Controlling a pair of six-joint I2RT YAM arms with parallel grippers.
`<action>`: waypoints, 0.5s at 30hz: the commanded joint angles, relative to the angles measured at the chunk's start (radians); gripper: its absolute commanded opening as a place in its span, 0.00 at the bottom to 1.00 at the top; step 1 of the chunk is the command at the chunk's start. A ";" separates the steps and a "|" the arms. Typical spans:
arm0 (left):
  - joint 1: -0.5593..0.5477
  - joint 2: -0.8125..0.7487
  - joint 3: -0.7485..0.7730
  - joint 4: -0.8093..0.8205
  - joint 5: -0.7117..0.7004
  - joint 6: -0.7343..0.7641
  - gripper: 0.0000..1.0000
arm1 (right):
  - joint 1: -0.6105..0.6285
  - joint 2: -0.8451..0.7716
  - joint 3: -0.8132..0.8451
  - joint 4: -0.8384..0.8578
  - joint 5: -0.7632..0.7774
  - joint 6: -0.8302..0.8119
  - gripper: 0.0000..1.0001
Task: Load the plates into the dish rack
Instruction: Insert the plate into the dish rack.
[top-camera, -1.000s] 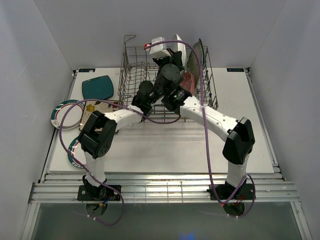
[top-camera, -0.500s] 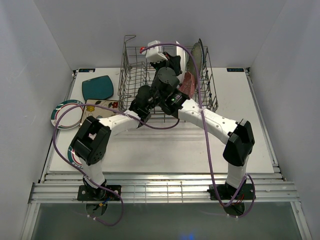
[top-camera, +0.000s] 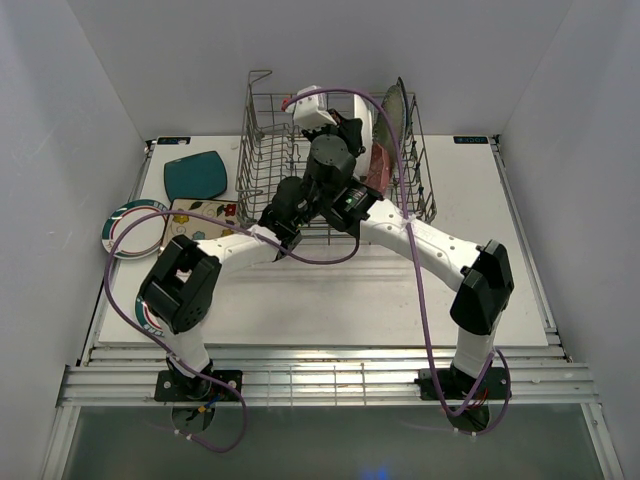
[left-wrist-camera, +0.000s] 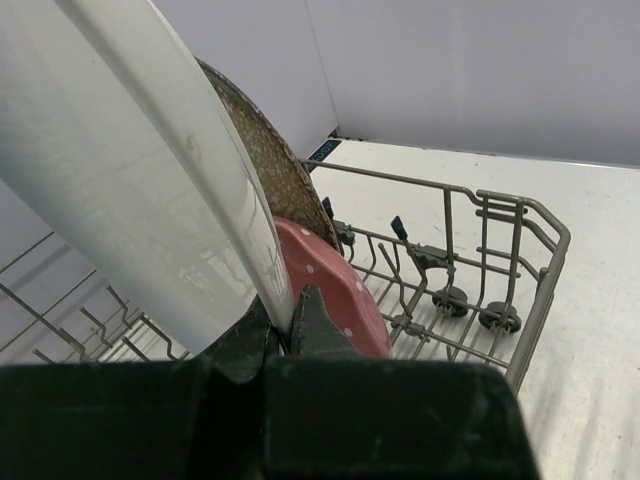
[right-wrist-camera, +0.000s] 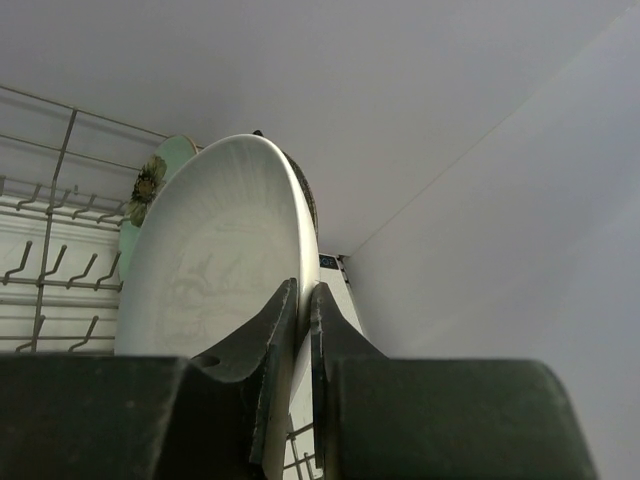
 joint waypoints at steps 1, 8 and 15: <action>-0.005 -0.134 0.035 0.080 0.084 -0.058 0.00 | 0.109 0.011 -0.001 -0.142 -0.181 0.042 0.08; -0.005 -0.158 -0.005 0.079 0.082 -0.066 0.00 | 0.106 0.001 0.001 -0.217 -0.229 0.121 0.08; -0.007 -0.175 -0.017 0.062 0.090 -0.094 0.00 | 0.095 0.017 0.036 -0.281 -0.249 0.148 0.08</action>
